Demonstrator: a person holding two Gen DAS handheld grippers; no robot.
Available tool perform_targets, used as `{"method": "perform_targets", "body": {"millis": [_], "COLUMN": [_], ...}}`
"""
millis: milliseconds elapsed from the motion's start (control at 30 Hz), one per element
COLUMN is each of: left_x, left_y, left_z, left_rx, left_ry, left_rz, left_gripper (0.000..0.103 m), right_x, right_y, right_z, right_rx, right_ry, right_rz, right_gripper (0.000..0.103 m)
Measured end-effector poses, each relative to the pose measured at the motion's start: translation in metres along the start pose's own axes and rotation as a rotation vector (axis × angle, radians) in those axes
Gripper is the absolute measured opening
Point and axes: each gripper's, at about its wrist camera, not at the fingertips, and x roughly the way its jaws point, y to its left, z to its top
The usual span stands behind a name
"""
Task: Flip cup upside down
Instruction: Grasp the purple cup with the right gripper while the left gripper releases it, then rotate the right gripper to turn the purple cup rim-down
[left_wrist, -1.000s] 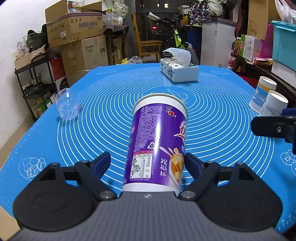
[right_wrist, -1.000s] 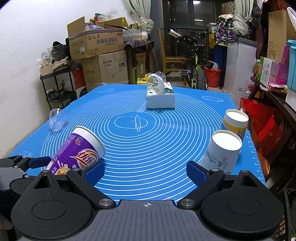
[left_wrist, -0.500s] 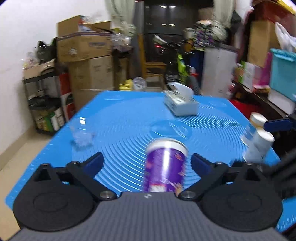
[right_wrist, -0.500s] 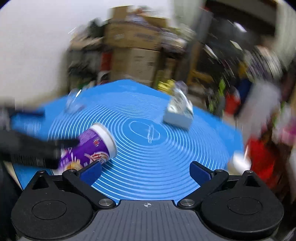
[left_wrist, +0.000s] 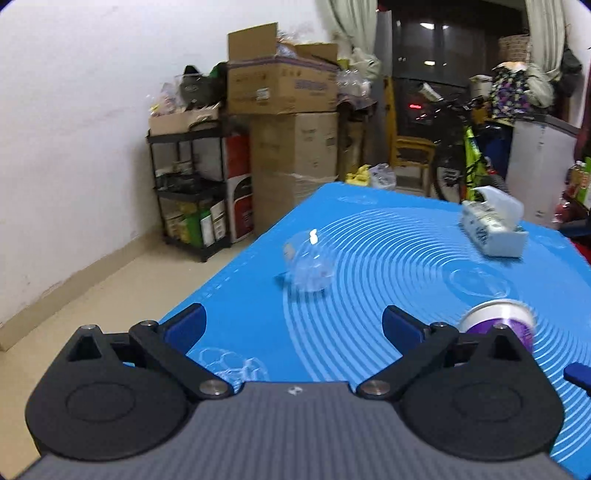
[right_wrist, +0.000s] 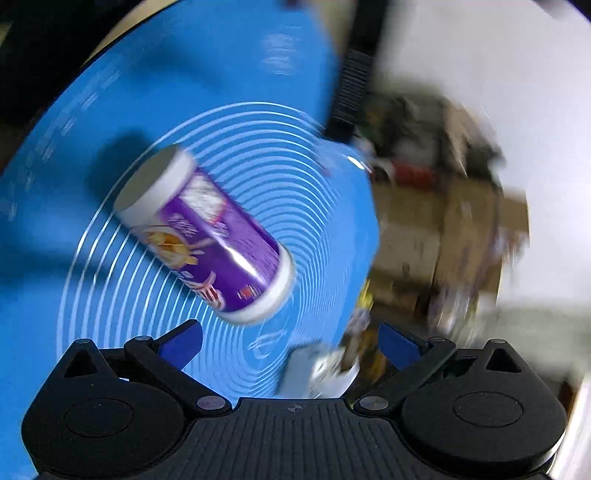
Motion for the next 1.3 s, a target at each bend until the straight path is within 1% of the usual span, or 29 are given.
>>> {"method": "perform_targets", "body": {"millis": [100,167,267,367,467,533,700,767,833,867,900,967,1000,1067,1100,1200,1233,1300], "left_x": [0.004,0.006,0.007,0.014,0.017,0.017,0.016,0.017,0.016,0.017,0.016,0.015,0.014,0.013,0.013,0.012,0.013,0.014], "left_y": [0.005,0.007,0.015,0.018,0.022,0.023,0.023,0.022,0.02,0.018,0.018,0.019,0.019,0.019,0.018,0.015,0.013,0.01], "left_z": [-0.006,-0.008,-0.018,-0.022,-0.024,-0.025,-0.024,-0.025,-0.025,-0.025,-0.025,-0.024,-0.022,-0.02,-0.019,-0.016,-0.014,-0.013], "left_rx": [-0.005,-0.013,-0.014,-0.015,-0.027,-0.018,-0.034,-0.033,-0.022,-0.016,-0.011,-0.011,-0.013,-0.014,-0.013,-0.003,-0.001,-0.001], "left_ry": [0.011,0.013,-0.011,0.006,0.014,0.012,0.018,0.021,0.019,0.017,0.014,0.01,0.009,0.005,0.004,-0.005,-0.007,-0.007], "left_rz": [0.014,0.019,0.029,0.045,0.05,0.057,0.045,0.039,0.045,0.049,0.051,0.05,0.048,0.044,0.043,0.034,0.031,0.023], "left_gripper": [0.101,0.101,0.101,0.101,0.101,0.101,0.101,0.101,0.101,0.101,0.101,0.101,0.101,0.101,0.101,0.101,0.101,0.101], "right_x": [0.011,0.016,0.023,0.028,0.032,0.035,0.043,0.046,0.048,0.048,0.048,0.046,0.04,0.037,0.037,0.034,0.032,0.031], "right_y": [0.025,0.039,0.057,0.075,0.091,0.096,0.095,0.086,0.089,0.086,0.083,0.078,0.06,0.051,0.041,-0.001,-0.021,-0.054], "right_z": [0.013,0.016,0.022,0.027,0.031,0.034,0.037,0.037,0.039,0.044,0.047,0.053,0.047,0.044,0.044,0.037,0.031,0.016], "right_rx": [-0.28,-0.463,-0.647,-0.771,-0.861,-0.887,-0.872,-0.87,-0.855,-0.846,-0.83,-0.77,-0.744,-0.654,-0.569,-0.195,-0.015,0.279], "right_ry": [-0.031,-0.053,-0.089,-0.113,-0.096,-0.08,-0.088,-0.098,-0.102,-0.104,-0.107,-0.103,-0.103,-0.095,-0.092,-0.074,-0.071,-0.065], "right_rz": [-0.015,-0.024,-0.004,0.038,0.084,0.111,0.138,0.141,0.129,0.127,0.126,0.159,0.16,0.157,0.156,0.169,0.178,0.204], "right_gripper": [0.101,0.101,0.101,0.101,0.101,0.101,0.101,0.088,0.081,0.074,0.074,0.074,0.074,0.073,0.073,0.073,0.073,0.073]}}
